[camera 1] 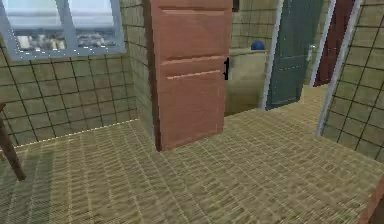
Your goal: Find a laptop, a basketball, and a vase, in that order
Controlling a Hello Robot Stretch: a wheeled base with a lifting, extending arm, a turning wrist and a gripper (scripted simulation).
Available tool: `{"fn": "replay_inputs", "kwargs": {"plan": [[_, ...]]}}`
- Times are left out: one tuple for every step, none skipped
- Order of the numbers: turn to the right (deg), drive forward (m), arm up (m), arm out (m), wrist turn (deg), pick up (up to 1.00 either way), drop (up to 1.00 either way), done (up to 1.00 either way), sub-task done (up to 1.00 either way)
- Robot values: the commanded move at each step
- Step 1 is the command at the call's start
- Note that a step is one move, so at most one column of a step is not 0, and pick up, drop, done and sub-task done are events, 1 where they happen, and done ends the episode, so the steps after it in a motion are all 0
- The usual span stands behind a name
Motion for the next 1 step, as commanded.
{"fn": "replay_inputs", "kwargs": {"plan": [[-45.0, 0.00, 0.00, 0.00, 0.0, 0.00, 0.00, 0.00, 0.00]]}}
